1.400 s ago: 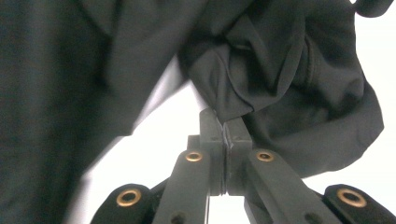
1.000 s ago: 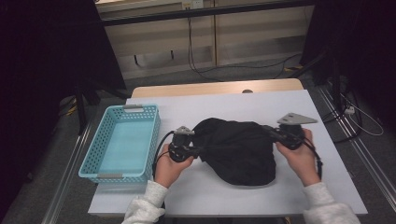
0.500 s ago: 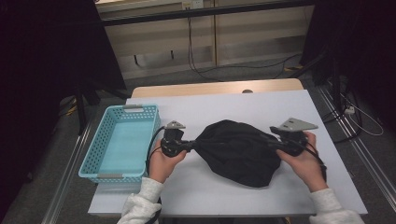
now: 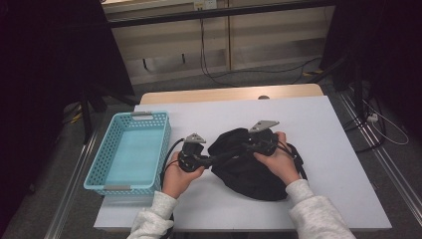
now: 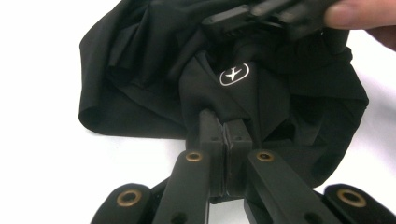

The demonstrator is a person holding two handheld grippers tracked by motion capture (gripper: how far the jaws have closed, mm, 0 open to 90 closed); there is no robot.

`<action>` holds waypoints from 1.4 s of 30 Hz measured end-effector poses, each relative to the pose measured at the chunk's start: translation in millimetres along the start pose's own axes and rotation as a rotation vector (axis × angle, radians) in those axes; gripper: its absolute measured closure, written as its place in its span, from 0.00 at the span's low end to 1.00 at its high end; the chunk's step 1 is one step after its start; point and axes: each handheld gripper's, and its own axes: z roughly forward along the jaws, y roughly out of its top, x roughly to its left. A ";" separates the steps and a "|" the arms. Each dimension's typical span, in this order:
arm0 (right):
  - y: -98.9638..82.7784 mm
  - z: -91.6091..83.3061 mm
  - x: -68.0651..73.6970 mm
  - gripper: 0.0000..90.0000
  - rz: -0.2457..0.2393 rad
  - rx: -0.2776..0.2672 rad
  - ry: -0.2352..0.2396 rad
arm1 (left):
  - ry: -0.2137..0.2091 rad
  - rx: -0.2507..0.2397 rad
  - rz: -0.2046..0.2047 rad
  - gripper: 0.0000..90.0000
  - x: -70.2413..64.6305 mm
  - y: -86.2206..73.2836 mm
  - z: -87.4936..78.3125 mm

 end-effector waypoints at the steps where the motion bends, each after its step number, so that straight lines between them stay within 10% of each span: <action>1: -2.8 -0.4 -3.9 0.89 0.005 0.001 -0.001 | 0.003 -0.003 -0.001 1.00 0.3 0.0 -1.0; 16: -72.7 -88.2 -63.8 0.93 0.117 -0.021 -0.127 | 0.095 -0.111 -0.054 1.00 16.6 6.7 -33.7; 22: -77.9 -86.5 -52.3 0.66 0.061 -0.010 -0.090 | 0.100 -0.138 -0.081 1.00 22.9 8.1 -42.3; 29: -43.4 -76.7 -28.3 0.32 0.025 -0.091 -0.039 | 0.088 -0.096 -0.075 0.99 20.7 5.9 -28.8; 42: -14.7 -22.4 19.6 0.29 -0.090 -0.027 0.165 | 0.107 -0.083 -0.084 0.99 19.9 1.5 -19.0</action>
